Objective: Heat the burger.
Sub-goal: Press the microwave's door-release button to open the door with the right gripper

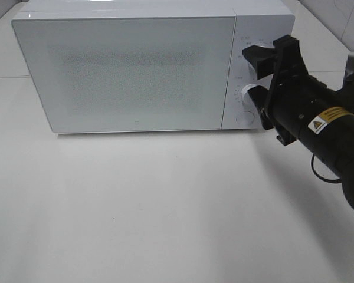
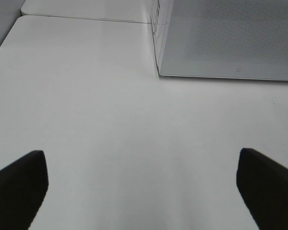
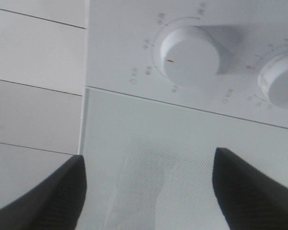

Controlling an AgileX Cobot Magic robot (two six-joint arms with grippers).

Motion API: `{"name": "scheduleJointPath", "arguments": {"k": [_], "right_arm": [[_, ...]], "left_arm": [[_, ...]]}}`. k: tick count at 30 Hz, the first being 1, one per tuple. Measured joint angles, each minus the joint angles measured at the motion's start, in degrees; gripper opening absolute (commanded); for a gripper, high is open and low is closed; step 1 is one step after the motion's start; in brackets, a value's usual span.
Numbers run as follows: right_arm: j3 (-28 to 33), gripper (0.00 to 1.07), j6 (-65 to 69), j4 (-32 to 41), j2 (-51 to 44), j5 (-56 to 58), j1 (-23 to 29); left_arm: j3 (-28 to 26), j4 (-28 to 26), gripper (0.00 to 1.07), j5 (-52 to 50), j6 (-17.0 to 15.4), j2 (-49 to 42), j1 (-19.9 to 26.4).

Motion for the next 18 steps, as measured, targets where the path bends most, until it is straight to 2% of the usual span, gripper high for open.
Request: {"name": "scheduleJointPath", "arguments": {"k": [5,8,13,17,18], "right_arm": [[0.1,0.66,-6.4,0.3,-4.4,6.4,0.0],[0.1,0.66,-14.4,0.9,-7.7,15.4,0.0],[0.1,0.66,-23.5,1.7,-10.3,23.9,0.0],[-0.9,0.66,-37.6,3.7,-13.6,36.6,-0.6],[-0.9,0.66,-37.6,3.7,-13.6,36.6,-0.6]], "left_arm": [[0.0,0.0,1.00,0.0,0.0,0.0,0.0],[0.0,0.0,1.00,0.0,0.0,0.0,0.0],[0.0,0.0,1.00,0.0,0.0,0.0,0.0],[0.0,0.0,1.00,0.0,0.0,0.0,0.0],[0.0,0.0,1.00,0.0,0.0,0.0,0.0]]}}
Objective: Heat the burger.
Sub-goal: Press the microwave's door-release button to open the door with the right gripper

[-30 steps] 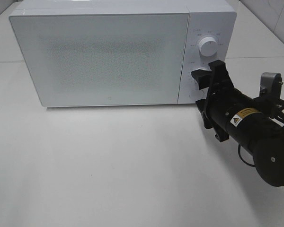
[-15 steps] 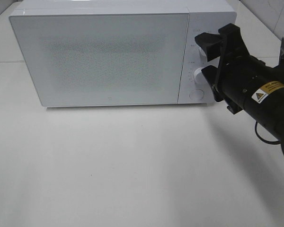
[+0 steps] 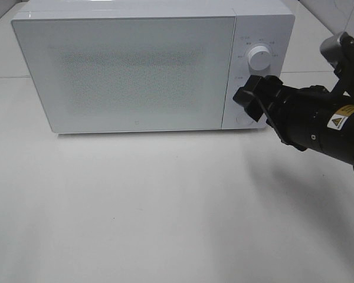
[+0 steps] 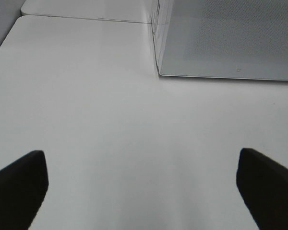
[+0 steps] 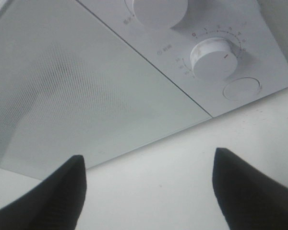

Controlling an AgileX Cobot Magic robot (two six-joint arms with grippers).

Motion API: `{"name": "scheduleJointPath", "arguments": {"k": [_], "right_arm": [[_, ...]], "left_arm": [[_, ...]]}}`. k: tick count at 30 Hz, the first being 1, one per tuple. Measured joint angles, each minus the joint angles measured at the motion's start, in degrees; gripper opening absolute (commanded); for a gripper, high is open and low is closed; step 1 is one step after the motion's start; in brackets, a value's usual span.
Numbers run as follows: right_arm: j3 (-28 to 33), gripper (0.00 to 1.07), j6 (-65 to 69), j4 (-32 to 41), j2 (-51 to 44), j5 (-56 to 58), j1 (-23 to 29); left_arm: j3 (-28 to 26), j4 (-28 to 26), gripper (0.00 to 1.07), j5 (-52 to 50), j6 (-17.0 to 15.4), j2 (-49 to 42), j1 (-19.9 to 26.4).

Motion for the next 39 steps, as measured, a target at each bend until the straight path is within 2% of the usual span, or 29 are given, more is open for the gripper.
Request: {"name": "scheduleJointPath", "arguments": {"k": [1,3,4,5,6,10,12,13,15,16,17,19,20,22,23,25,27,30,39], "right_arm": [[-1.1,0.66,-5.5,0.3,-1.5,5.6,-1.0],[-1.7,0.66,-7.6,0.3,-2.2,8.0,-1.4],[-3.3,0.66,-12.3,0.3,-3.8,14.4,-2.8],[-3.3,0.66,-12.3,0.3,-3.8,14.4,-2.8],[-4.9,0.66,-16.2,0.3,-5.4,21.0,-4.1],[-7.3,0.66,-22.0,0.3,-7.1,29.5,-6.0],[-10.0,0.66,-27.4,0.1,-9.0,39.2,-7.4],[-10.0,0.66,-27.4,0.1,-9.0,39.2,-7.4],[-12.9,0.66,-32.3,0.0,-10.7,49.8,-8.6],[-12.9,0.66,-32.3,0.0,-10.7,49.8,-8.6],[-15.2,0.66,-34.8,-0.4,-11.5,56.0,-9.2],[-16.3,0.66,-35.6,-0.9,-11.9,59.3,-9.2],[-18.2,0.66,-36.3,-2.2,-12.8,65.2,-9.2],[-19.2,0.66,-36.4,-2.9,-13.4,68.3,-9.2],[-20.5,0.66,-36.6,-4.1,-14.7,73.7,-9.2],[-20.9,0.66,-36.6,-4.7,-15.5,75.5,-9.2],[-20.9,0.66,-36.8,-6.6,-19.8,81.9,-9.2],[-20.9,0.66,-36.8,-7.2,-21.0,83.2,-9.2],[-20.9,0.66,-33.9,-12.5,-34.5,90.2,-9.2]], "left_arm": [[0.0,0.0,1.00,0.0,0.0,0.0,0.0],[0.0,0.0,1.00,0.0,0.0,0.0,0.0],[0.0,0.0,1.00,0.0,0.0,0.0,0.0],[0.0,0.0,1.00,0.0,0.0,0.0,0.0],[0.0,0.0,1.00,0.0,0.0,0.0,0.0],[0.0,0.0,1.00,0.0,0.0,0.0,0.0],[0.0,0.0,1.00,0.0,0.0,0.0,0.0],[0.0,0.0,1.00,0.0,0.0,0.0,0.0],[0.0,0.0,1.00,0.0,0.0,0.0,0.0],[0.0,0.0,1.00,0.0,0.0,0.0,0.0],[0.0,0.0,1.00,0.0,0.0,0.0,0.0],[0.0,0.0,1.00,0.0,0.0,0.0,0.0],[0.0,0.0,1.00,0.0,0.0,0.0,0.0],[0.0,0.0,1.00,0.0,0.0,0.0,0.0],[0.0,0.0,1.00,0.0,0.0,0.0,0.0],[0.0,0.0,1.00,0.0,0.0,0.0,0.0],[0.0,0.0,1.00,0.0,0.0,0.0,0.0],[0.0,0.0,1.00,0.0,0.0,0.0,0.0],[0.0,0.0,1.00,0.0,0.0,0.0,0.0]]}}
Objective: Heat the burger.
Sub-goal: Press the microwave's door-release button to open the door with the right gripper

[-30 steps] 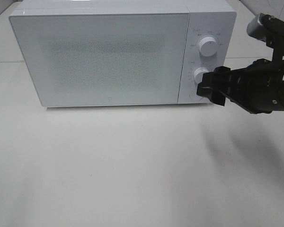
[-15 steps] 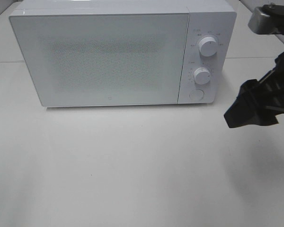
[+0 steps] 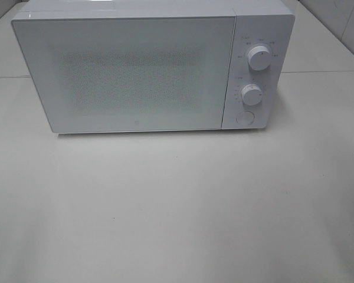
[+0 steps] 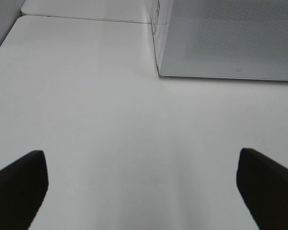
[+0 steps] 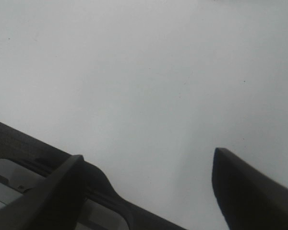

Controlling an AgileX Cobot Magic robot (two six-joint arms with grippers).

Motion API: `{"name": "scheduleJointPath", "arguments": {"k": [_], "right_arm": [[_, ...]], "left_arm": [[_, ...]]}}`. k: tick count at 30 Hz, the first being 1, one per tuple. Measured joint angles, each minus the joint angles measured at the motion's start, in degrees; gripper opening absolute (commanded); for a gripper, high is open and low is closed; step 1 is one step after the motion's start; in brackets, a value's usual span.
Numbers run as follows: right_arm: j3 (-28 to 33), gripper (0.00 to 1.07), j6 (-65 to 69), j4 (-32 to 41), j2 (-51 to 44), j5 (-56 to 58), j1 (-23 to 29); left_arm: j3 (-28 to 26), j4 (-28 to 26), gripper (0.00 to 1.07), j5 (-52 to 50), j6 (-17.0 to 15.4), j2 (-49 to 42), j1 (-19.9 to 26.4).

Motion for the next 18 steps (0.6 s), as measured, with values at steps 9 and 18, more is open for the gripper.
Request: {"name": "scheduleJointPath", "arguments": {"k": [9,18], "right_arm": [[0.0,0.66,4.5,-4.2,-12.0,3.2,0.0],[8.7,0.70,7.0,-7.4,-30.3,3.3,-3.3]], "left_arm": [[0.0,0.0,1.00,0.0,0.0,0.0,0.0],[0.0,0.0,1.00,0.0,0.0,0.0,0.0]]}}
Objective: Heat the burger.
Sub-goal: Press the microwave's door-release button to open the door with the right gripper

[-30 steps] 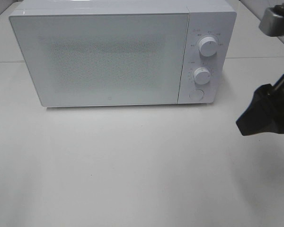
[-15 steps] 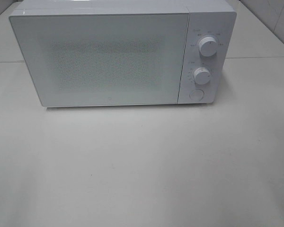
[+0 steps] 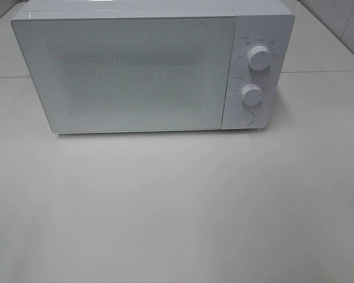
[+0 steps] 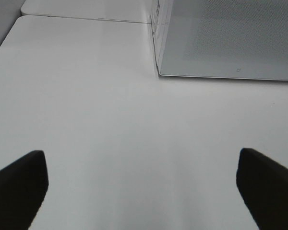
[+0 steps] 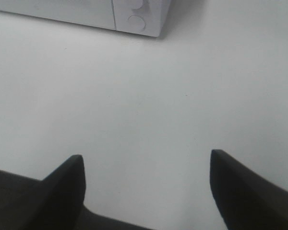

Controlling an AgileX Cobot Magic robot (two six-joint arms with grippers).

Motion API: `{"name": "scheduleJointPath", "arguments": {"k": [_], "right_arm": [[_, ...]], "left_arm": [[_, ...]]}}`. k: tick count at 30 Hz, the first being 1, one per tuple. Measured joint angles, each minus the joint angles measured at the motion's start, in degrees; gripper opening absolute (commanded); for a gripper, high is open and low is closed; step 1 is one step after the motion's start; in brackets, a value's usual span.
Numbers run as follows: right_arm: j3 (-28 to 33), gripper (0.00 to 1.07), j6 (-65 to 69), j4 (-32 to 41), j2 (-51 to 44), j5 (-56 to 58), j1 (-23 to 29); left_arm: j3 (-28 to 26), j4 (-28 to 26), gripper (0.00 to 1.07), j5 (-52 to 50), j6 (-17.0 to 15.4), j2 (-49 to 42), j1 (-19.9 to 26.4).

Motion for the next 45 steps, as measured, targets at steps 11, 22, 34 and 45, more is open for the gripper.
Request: {"name": "scheduleJointPath", "arguments": {"k": [11,22,34,45], "right_arm": [[5.4,0.85,0.0,-0.2,-16.4,-4.5,-11.5],[8.8,0.74,0.0,0.5,-17.0,-5.7,-14.0],[9.1,0.74,0.0,0.5,-17.0,-5.8,-14.0],[8.9,0.74,0.0,0.5,-17.0,-5.8,-14.0]], "left_arm": [[0.0,0.0,1.00,0.0,0.0,0.0,0.0],[0.0,0.0,1.00,0.0,0.0,0.0,0.0],[0.0,0.0,1.00,0.0,0.0,0.0,0.0],[0.0,0.0,1.00,0.0,0.0,0.0,0.0]]}}
